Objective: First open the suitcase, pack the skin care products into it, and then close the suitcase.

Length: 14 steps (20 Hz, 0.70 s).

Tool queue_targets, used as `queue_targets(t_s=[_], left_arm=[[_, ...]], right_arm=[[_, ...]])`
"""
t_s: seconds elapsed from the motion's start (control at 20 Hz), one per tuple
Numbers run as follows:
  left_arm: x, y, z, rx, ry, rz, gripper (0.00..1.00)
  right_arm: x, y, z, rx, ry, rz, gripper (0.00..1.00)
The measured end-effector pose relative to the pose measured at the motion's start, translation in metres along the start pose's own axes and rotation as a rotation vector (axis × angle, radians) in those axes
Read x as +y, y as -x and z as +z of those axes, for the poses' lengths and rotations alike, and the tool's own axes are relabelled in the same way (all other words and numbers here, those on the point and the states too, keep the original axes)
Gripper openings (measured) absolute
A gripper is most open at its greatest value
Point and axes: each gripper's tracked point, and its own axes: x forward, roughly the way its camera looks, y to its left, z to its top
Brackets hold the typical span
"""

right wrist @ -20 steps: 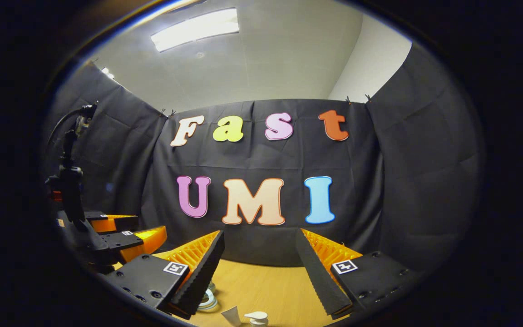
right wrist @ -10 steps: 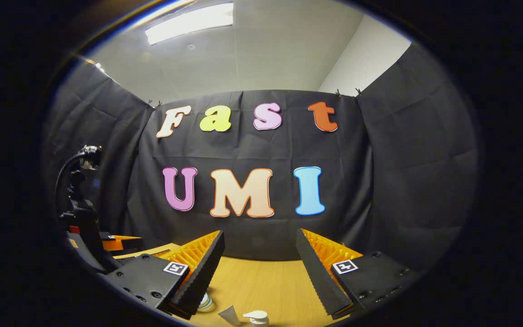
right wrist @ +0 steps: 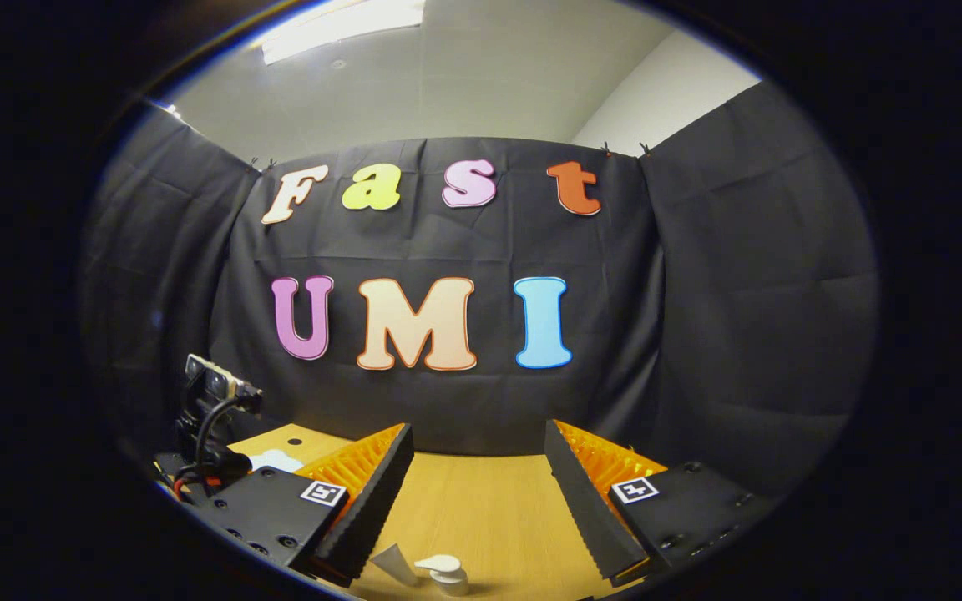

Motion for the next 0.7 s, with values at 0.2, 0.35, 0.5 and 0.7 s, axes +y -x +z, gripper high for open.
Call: queue_targets(t_s=[0.2, 0.35, 0.5, 0.7], left_arm=[[-0.011, -0.021, -0.026, 0.068, -0.026, -0.026, 0.96], [-0.021, -0.039, -0.050, 0.142, -0.047, -0.049, 0.95], [-0.027, -0.048, -0.073, 0.209, -0.036, -0.066, 0.96], [-0.031, -0.061, -0.095, 0.277, -0.014, -0.074, 0.92]], right_arm=[[-0.002, -0.002, -0.010, 0.028, 0.013, -0.006, 0.99], [0.002, -0.005, -0.017, 0.051, 0.036, -0.002, 0.99], [0.004, -0.007, -0.019, 0.057, 0.061, -0.001, 0.99], [0.003, -0.009, -0.022, 0.067, 0.092, -0.017, 0.99]])
